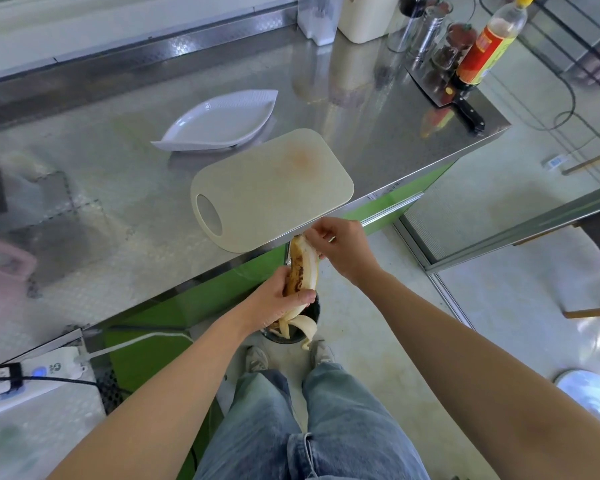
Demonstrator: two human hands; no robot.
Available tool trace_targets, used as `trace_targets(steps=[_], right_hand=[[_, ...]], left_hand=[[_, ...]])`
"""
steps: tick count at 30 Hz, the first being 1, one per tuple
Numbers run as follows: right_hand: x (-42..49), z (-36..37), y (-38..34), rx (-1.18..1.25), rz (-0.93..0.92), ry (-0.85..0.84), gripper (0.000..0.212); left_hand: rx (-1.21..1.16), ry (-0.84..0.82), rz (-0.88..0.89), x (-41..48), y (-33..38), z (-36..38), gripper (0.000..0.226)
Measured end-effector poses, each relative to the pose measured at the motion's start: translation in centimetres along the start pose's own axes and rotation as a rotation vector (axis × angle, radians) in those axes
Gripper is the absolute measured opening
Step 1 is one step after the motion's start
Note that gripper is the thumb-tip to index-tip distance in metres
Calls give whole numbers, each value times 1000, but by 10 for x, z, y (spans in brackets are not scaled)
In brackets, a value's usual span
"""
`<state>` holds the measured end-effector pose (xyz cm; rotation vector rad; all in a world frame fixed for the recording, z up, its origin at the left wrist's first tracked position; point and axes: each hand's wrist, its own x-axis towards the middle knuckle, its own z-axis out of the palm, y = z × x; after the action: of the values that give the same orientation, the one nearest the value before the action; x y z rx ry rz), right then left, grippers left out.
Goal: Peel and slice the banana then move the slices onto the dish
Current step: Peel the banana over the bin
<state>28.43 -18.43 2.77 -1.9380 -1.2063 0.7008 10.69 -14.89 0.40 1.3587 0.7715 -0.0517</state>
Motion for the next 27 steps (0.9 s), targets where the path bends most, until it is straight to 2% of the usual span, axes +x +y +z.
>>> trace_targets(steps=[5, 8, 12, 15, 20, 23, 25, 27], right_hand=[[-4, 3, -6, 279, 288, 32, 25], [-4, 5, -10, 554, 475, 59, 26], [-4, 10, 4, 758, 849, 163, 26], [-13, 12, 28, 840, 1081, 205, 23], [-41, 13, 69, 714, 1254, 137, 33], [-56, 10, 84, 571, 1295, 36, 37], [-60, 6, 88, 453, 1273, -40, 35], [-55, 4, 86, 191, 1110, -70, 26]], left_hand=[[-11, 89, 55, 1, 0, -2, 50], [-53, 164, 97, 0, 0, -4, 47], [-114, 233, 128, 1, 0, -4, 33], [-151, 288, 152, 2, 1, -8, 39], [-244, 323, 165, 3, 2, -10, 37], [-303, 322, 174, 3, 4, -9, 37], [-285, 296, 171, 3, 5, -9, 38], [-230, 238, 152, 1, 5, -9, 38]])
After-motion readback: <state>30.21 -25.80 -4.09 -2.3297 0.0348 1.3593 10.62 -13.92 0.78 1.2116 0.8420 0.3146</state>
